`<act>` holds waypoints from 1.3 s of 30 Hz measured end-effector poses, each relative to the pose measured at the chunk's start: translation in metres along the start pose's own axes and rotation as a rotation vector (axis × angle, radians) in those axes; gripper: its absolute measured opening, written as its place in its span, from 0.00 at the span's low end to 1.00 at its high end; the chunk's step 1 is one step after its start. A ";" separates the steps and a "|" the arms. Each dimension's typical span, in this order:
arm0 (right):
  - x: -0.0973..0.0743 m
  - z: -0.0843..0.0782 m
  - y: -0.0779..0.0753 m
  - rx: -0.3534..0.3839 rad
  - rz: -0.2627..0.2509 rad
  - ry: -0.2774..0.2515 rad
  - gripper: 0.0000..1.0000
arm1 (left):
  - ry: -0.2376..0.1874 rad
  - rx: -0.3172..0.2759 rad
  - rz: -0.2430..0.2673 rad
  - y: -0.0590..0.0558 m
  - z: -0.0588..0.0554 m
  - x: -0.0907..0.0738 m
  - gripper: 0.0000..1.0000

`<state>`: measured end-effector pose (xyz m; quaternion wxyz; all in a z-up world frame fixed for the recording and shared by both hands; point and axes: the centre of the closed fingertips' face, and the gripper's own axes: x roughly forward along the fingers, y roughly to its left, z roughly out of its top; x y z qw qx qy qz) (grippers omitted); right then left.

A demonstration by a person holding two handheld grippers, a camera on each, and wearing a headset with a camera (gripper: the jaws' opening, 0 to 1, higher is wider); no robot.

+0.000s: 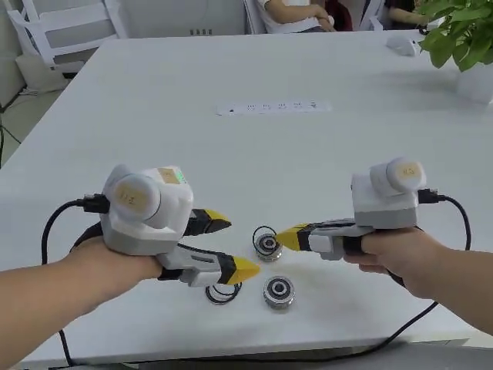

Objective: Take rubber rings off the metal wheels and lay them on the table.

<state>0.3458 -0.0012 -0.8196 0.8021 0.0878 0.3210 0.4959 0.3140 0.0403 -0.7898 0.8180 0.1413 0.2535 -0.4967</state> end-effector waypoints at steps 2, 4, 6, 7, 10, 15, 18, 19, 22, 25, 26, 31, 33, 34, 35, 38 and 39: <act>0.000 0.000 0.002 -0.001 0.005 0.001 0.00 | -0.005 -0.007 0.003 0.000 0.000 -0.004 0.55; 0.000 0.000 0.004 -0.002 0.009 0.003 0.00 | -0.007 -0.010 0.006 0.000 0.000 -0.008 0.56; 0.001 0.000 0.006 -0.002 0.014 0.004 0.00 | -0.008 -0.010 0.009 0.000 -0.001 -0.012 0.57; 0.001 0.000 0.007 -0.002 0.016 0.004 0.00 | -0.007 -0.012 0.010 0.000 -0.002 -0.013 0.57; 0.003 0.001 0.010 -0.003 0.026 0.006 0.00 | -0.006 -0.020 0.014 -0.001 -0.004 -0.018 0.60; 0.006 0.000 0.016 -0.006 0.041 0.013 0.00 | -0.006 -0.019 0.019 -0.002 -0.007 -0.026 0.62; 0.007 0.000 0.020 -0.005 0.051 0.016 0.00 | -0.006 -0.017 0.020 -0.002 -0.007 -0.031 0.64; 0.008 0.000 0.022 -0.007 0.056 0.018 0.00 | -0.008 -0.020 0.023 -0.002 -0.007 -0.033 0.65; 0.010 -0.001 0.026 -0.009 0.067 0.024 0.00 | -0.014 -0.024 0.028 -0.002 -0.007 -0.037 0.66; 0.013 -0.002 0.031 -0.011 0.077 0.030 0.00 | -0.016 -0.030 0.031 -0.002 -0.008 -0.040 0.66; 0.013 -0.002 0.032 -0.011 0.081 0.032 0.00 | -0.016 -0.031 0.033 -0.002 -0.008 -0.040 0.67; 0.017 -0.005 0.039 -0.015 0.100 0.048 0.00 | -0.017 -0.038 0.040 -0.003 -0.011 -0.044 0.68; 0.019 -0.006 0.041 -0.013 0.110 0.054 0.00 | -0.017 -0.040 0.041 -0.004 -0.012 -0.046 0.68; 0.020 -0.006 0.042 -0.014 0.113 0.056 0.00 | -0.017 -0.039 0.043 -0.003 -0.013 -0.046 0.68; 0.022 -0.007 0.044 -0.015 0.118 0.062 0.00 | -0.015 -0.037 0.047 -0.003 -0.014 -0.047 0.68; 0.026 -0.009 0.049 -0.017 0.133 0.074 0.00 | -0.014 -0.036 0.054 -0.003 -0.015 -0.050 0.68; 0.027 -0.009 0.049 -0.017 0.135 0.076 0.00 | -0.015 -0.038 0.055 -0.003 -0.015 -0.051 0.68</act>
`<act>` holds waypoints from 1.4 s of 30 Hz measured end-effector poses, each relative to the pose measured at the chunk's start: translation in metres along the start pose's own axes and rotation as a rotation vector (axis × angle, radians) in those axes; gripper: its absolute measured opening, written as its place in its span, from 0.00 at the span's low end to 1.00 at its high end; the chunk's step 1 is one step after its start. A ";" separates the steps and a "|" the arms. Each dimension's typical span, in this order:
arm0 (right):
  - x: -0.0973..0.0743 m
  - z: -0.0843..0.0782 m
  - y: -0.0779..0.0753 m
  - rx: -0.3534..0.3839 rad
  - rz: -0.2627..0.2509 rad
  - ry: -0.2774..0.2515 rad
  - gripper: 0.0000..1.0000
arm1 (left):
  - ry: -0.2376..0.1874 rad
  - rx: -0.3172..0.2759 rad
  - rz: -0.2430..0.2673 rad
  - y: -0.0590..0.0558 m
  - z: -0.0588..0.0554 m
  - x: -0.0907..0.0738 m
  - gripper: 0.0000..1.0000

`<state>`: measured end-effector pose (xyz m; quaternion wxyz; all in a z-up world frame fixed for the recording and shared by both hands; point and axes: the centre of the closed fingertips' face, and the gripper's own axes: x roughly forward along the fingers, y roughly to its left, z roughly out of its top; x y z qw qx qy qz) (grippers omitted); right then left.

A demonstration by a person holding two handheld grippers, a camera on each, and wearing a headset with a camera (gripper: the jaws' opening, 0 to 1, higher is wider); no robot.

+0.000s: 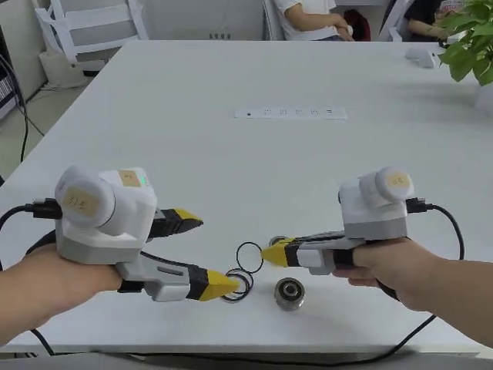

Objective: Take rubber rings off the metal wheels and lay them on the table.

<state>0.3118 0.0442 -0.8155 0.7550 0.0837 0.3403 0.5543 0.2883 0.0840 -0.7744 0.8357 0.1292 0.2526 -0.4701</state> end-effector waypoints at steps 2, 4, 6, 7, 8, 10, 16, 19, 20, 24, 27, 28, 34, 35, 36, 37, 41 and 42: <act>0.003 -0.001 0.003 0.003 0.011 0.007 0.00 | -0.001 -0.001 0.002 0.000 0.000 -0.001 0.68; 0.006 -0.003 0.005 0.005 0.020 0.016 0.00 | -0.001 0.001 0.006 0.000 -0.001 -0.004 0.68; 0.009 -0.007 0.007 0.007 0.029 0.029 0.00 | -0.002 -0.004 0.008 0.001 -0.002 -0.005 0.68; 0.011 -0.007 0.008 0.007 0.032 0.035 0.00 | -0.002 -0.004 0.010 0.001 -0.002 -0.006 0.68; 0.012 -0.008 0.009 0.008 0.035 0.038 0.00 | -0.001 -0.005 0.011 0.001 -0.003 -0.007 0.68; 0.014 -0.009 0.011 0.018 0.043 0.043 0.00 | 0.000 -0.008 0.013 0.002 -0.005 -0.008 0.68; 0.018 -0.014 0.010 0.052 0.050 0.061 0.00 | -0.001 -0.010 0.018 0.003 -0.006 -0.010 0.68; 0.020 -0.017 0.009 0.062 0.048 0.071 0.00 | 0.000 -0.008 0.020 0.003 -0.007 -0.011 0.68; 0.020 -0.017 0.008 0.063 0.045 0.073 0.00 | 0.000 -0.008 0.021 0.003 -0.007 -0.011 0.68; 0.022 -0.020 0.005 0.069 0.033 0.086 0.00 | 0.003 -0.008 0.020 0.004 -0.008 -0.012 0.68; 0.022 -0.022 0.003 0.071 0.026 0.091 0.00 | 0.005 -0.009 0.019 0.003 -0.008 -0.012 0.68; 0.023 -0.022 0.003 0.071 0.026 0.095 0.00 | 0.005 -0.009 0.019 0.003 -0.008 -0.012 0.68; 0.025 -0.026 0.000 0.048 0.001 0.110 0.00 | 0.006 -0.013 0.015 0.002 -0.009 -0.011 0.68; 0.025 -0.026 -0.001 0.044 -0.002 0.111 0.01 | 0.007 -0.013 0.015 0.002 -0.009 -0.011 0.68; 0.025 -0.027 -0.002 0.038 -0.007 0.114 0.02 | 0.008 -0.012 0.015 0.002 -0.010 -0.011 0.68; 0.025 -0.027 -0.002 0.033 -0.009 0.116 0.04 | 0.008 -0.012 0.015 0.002 -0.010 -0.011 0.68; 0.024 -0.028 -0.003 0.019 -0.015 0.122 0.07 | 0.011 -0.016 0.016 0.002 -0.011 -0.011 0.67; 0.024 -0.029 -0.003 0.012 -0.015 0.124 0.08 | 0.012 -0.015 0.015 0.002 -0.011 -0.011 0.67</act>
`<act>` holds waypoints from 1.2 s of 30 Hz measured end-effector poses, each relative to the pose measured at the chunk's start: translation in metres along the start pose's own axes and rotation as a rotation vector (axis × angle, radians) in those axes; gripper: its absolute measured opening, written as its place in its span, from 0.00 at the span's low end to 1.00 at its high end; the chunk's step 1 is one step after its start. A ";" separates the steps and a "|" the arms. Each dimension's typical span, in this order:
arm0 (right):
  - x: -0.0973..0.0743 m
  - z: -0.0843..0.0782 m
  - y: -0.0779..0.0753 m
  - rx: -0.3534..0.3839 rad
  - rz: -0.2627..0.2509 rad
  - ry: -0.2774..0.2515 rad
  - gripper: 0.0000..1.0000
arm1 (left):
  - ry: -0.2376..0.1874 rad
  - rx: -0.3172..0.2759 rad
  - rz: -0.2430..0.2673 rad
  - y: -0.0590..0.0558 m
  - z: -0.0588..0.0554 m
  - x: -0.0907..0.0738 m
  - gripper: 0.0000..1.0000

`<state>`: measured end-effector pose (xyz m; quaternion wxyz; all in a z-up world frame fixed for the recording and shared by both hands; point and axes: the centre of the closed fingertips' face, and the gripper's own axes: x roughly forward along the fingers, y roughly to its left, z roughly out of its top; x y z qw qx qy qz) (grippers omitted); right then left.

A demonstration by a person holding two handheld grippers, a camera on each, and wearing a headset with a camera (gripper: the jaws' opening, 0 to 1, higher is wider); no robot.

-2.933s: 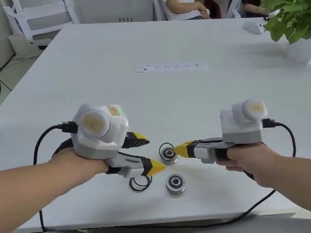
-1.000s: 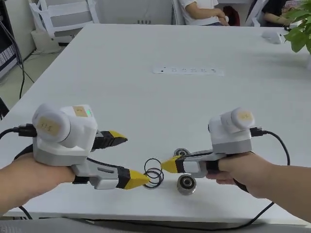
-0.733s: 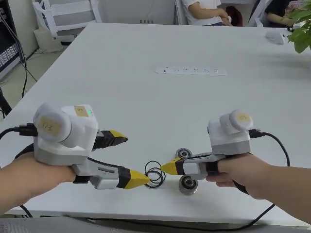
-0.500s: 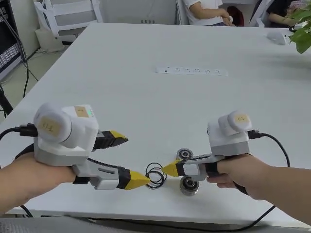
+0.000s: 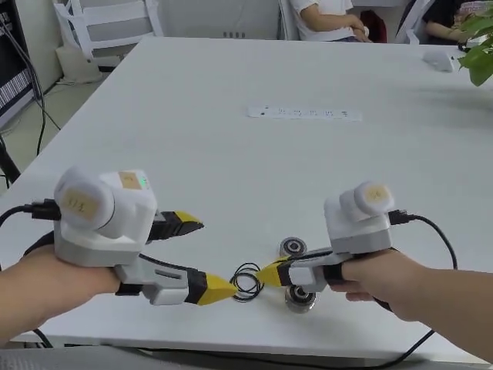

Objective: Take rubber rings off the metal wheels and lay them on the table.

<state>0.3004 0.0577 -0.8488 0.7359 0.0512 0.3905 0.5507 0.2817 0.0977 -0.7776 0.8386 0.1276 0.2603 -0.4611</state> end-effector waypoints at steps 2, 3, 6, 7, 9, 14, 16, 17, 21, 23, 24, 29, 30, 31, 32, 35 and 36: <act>0.000 0.000 0.000 -0.015 -0.004 0.002 0.11 | 0.003 0.003 -0.001 0.000 0.000 0.000 0.67; -0.001 0.000 0.001 -0.018 -0.004 0.003 0.13 | 0.003 0.001 -0.001 0.000 0.000 0.000 0.67; -0.002 0.001 0.001 -0.033 -0.010 0.000 0.17 | 0.002 -0.002 -0.003 0.000 0.001 0.001 0.67; -0.002 0.002 0.002 -0.036 -0.010 -0.001 0.19 | 0.001 -0.004 -0.003 0.000 0.001 0.001 0.67; -0.004 0.004 0.003 -0.048 -0.009 -0.004 0.21 | 0.000 -0.002 -0.001 0.000 0.002 0.001 0.67; -0.009 0.011 0.004 -0.078 -0.025 -0.022 0.29 | -0.013 -0.012 0.003 0.002 0.007 0.000 0.67; -0.012 0.016 0.005 -0.078 -0.023 -0.039 0.32 | -0.018 -0.014 0.006 0.004 0.009 -0.001 0.67; -0.014 0.017 0.005 -0.082 -0.025 -0.043 0.32 | -0.019 -0.015 0.007 0.004 0.009 -0.001 0.67; -0.021 0.024 0.007 -0.132 -0.039 -0.062 0.36 | -0.024 -0.023 0.012 0.006 0.011 -0.003 0.67; -0.025 0.028 0.010 -0.139 -0.035 -0.074 0.38 | -0.030 -0.034 0.011 0.007 0.012 -0.004 0.67; -0.027 0.031 0.011 -0.142 -0.033 -0.084 0.39 | -0.031 -0.035 0.012 0.007 0.013 -0.004 0.67; -0.041 0.042 0.012 -0.160 -0.044 -0.128 0.43 | -0.038 -0.038 0.014 0.006 0.016 -0.006 0.67; -0.043 0.042 0.011 -0.167 -0.046 -0.129 0.44 | -0.040 -0.040 0.014 0.007 0.016 -0.006 0.67; -0.046 0.043 0.011 -0.180 -0.053 -0.132 0.45 | -0.041 -0.041 0.015 0.007 0.016 -0.006 0.67; -0.048 0.044 0.010 -0.197 -0.058 -0.133 0.46 | -0.042 -0.043 0.015 0.007 0.017 -0.006 0.67; -0.054 0.043 0.011 -0.231 -0.069 -0.131 0.49 | -0.047 -0.050 0.016 0.007 0.018 -0.007 0.67; -0.057 0.044 0.011 -0.238 -0.068 -0.136 0.50 | -0.048 -0.051 0.017 0.008 0.018 -0.007 0.67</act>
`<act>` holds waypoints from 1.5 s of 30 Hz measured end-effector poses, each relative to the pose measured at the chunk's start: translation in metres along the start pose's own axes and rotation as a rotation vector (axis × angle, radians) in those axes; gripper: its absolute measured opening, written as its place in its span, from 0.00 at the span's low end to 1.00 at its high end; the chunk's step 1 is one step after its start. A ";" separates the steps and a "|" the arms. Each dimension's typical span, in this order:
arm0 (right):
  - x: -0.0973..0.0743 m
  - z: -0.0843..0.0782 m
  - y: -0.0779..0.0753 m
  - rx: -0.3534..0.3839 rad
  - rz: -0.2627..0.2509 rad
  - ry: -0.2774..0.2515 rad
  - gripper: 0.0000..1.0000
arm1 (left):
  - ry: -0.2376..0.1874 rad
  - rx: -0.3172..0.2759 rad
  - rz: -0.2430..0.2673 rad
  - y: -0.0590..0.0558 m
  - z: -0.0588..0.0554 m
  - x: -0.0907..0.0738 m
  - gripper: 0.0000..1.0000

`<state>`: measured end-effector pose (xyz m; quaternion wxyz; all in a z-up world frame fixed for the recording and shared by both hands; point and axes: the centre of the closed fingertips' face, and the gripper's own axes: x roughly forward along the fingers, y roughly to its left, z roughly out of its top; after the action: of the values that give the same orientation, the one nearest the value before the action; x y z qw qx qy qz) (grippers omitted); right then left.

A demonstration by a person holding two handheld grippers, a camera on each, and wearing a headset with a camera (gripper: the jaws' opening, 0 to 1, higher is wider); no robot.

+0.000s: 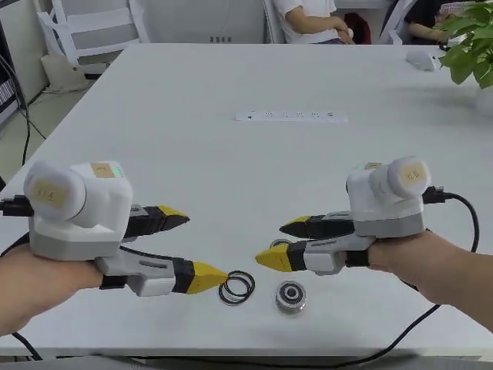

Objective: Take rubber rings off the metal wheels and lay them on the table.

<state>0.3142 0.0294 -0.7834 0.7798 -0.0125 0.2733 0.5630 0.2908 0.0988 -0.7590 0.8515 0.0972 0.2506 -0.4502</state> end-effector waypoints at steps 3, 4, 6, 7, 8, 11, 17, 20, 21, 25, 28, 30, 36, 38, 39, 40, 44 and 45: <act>-0.006 0.004 0.001 -0.049 -0.007 -0.009 0.55 | -0.002 -0.001 0.003 0.001 0.001 -0.001 0.67; -0.007 0.005 0.001 -0.065 -0.009 -0.014 0.57 | -0.003 -0.002 0.004 0.001 0.001 -0.001 0.67; -0.012 0.006 0.001 -0.089 -0.013 -0.017 0.60 | -0.003 -0.002 0.005 0.002 0.001 -0.001 0.67; -0.014 0.006 0.001 -0.099 -0.017 -0.018 0.61 | -0.003 -0.001 0.006 0.002 0.001 -0.002 0.67; -0.017 0.006 0.001 -0.104 -0.018 -0.020 0.62 | -0.003 0.000 0.007 0.002 0.001 -0.002 0.67; -0.025 0.007 0.000 -0.124 -0.032 -0.028 0.65 | -0.005 0.005 0.010 0.002 0.002 -0.004 0.67; -0.041 0.002 -0.010 -0.140 -0.060 -0.027 0.70 | -0.007 -0.005 0.013 0.004 0.003 -0.005 0.68; -0.047 0.000 -0.009 -0.154 -0.072 -0.025 0.73 | -0.008 -0.005 0.013 0.004 0.003 -0.006 0.68; -0.049 0.001 -0.009 -0.161 -0.077 -0.026 0.73 | -0.008 -0.005 0.012 0.004 0.003 -0.006 0.68; -0.057 -0.002 -0.007 -0.182 -0.090 -0.019 0.76 | -0.005 0.004 0.006 0.002 0.002 -0.006 0.69; -0.061 -0.008 -0.007 -0.194 -0.099 0.001 0.77 | 0.000 0.016 0.011 0.002 0.001 -0.006 0.70; -0.064 -0.012 -0.006 -0.205 -0.105 0.014 0.78 | 0.000 0.015 0.013 0.002 0.000 -0.006 0.71; -0.072 -0.025 -0.007 -0.201 -0.133 0.046 0.79 | -0.010 0.006 0.028 0.001 0.001 -0.010 0.73; -0.075 -0.030 -0.007 -0.182 -0.151 0.054 0.80 | -0.010 0.001 0.030 0.000 0.000 -0.011 0.74; -0.076 -0.032 -0.007 -0.176 -0.158 0.058 0.81 | -0.007 -0.004 0.032 0.000 -0.002 -0.011 0.75; -0.078 -0.033 -0.006 -0.175 -0.161 0.060 0.81 | -0.003 -0.007 0.037 0.000 -0.003 -0.011 0.75; -0.084 -0.038 -0.007 -0.172 -0.193 0.074 0.82 | 0.006 -0.003 0.053 -0.003 -0.006 -0.014 0.80; -0.086 -0.038 -0.007 -0.169 -0.201 0.076 0.83 | 0.010 -0.001 0.055 -0.004 -0.006 -0.014 0.80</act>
<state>0.2865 -0.0604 -0.7799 0.8177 -0.1268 0.2514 0.5021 0.2784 0.1089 -0.7567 0.8623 0.1059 0.2523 -0.4261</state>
